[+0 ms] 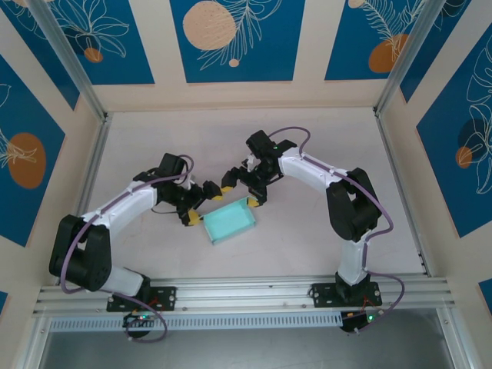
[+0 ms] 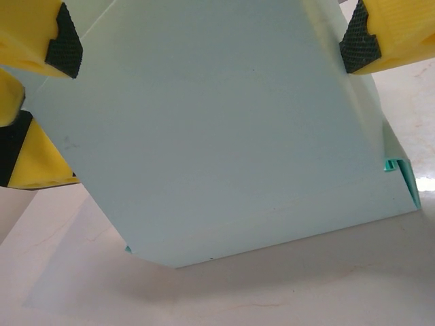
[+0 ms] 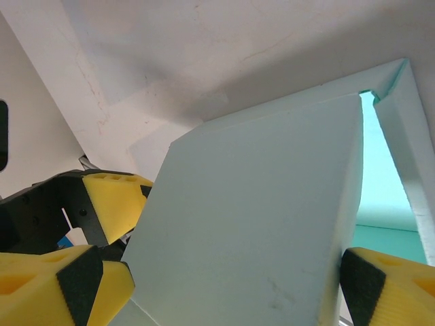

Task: Fold the paper box

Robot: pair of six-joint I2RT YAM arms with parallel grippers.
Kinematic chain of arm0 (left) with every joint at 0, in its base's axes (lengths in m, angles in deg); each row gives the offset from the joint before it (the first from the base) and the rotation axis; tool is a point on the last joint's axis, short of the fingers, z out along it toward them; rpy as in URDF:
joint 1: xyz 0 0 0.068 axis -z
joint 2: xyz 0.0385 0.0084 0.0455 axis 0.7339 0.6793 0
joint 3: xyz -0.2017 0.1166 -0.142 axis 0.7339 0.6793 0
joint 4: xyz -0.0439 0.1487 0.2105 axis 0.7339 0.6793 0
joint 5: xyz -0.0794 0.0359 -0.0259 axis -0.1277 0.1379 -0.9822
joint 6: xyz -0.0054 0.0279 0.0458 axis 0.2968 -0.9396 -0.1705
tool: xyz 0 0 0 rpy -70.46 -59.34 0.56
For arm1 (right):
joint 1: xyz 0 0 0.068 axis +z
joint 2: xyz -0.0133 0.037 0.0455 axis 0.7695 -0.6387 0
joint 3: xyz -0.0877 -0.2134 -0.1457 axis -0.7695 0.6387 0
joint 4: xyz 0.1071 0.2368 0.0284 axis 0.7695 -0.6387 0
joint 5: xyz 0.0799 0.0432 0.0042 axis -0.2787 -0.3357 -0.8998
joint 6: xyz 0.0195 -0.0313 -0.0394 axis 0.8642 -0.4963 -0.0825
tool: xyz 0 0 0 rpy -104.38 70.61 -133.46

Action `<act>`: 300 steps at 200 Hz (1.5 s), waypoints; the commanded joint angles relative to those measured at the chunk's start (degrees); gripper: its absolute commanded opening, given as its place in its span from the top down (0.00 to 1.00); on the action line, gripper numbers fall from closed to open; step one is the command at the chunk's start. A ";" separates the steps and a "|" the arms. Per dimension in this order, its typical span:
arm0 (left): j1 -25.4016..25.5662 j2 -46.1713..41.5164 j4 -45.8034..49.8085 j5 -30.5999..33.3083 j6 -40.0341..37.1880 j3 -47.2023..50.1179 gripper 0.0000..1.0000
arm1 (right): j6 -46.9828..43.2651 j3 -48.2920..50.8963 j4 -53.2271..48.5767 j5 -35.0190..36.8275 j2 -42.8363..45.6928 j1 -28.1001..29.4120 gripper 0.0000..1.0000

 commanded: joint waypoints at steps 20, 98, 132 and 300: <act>2.39 -0.08 -9.06 -5.58 0.82 -0.90 0.00 | -1.17 -1.05 0.70 -5.39 -1.41 2.68 0.09; 4.24 -0.25 -16.21 -5.25 3.88 0.40 0.00 | -0.95 -1.93 0.97 -5.25 -2.28 2.77 0.09; 4.80 -1.68 -20.75 -4.28 6.74 2.50 0.00 | -0.81 -1.59 1.41 -5.51 -2.68 2.90 0.09; 5.57 -8.70 -36.32 4.37 16.03 11.04 0.00 | -0.37 -0.89 2.23 -5.10 -3.11 3.65 0.10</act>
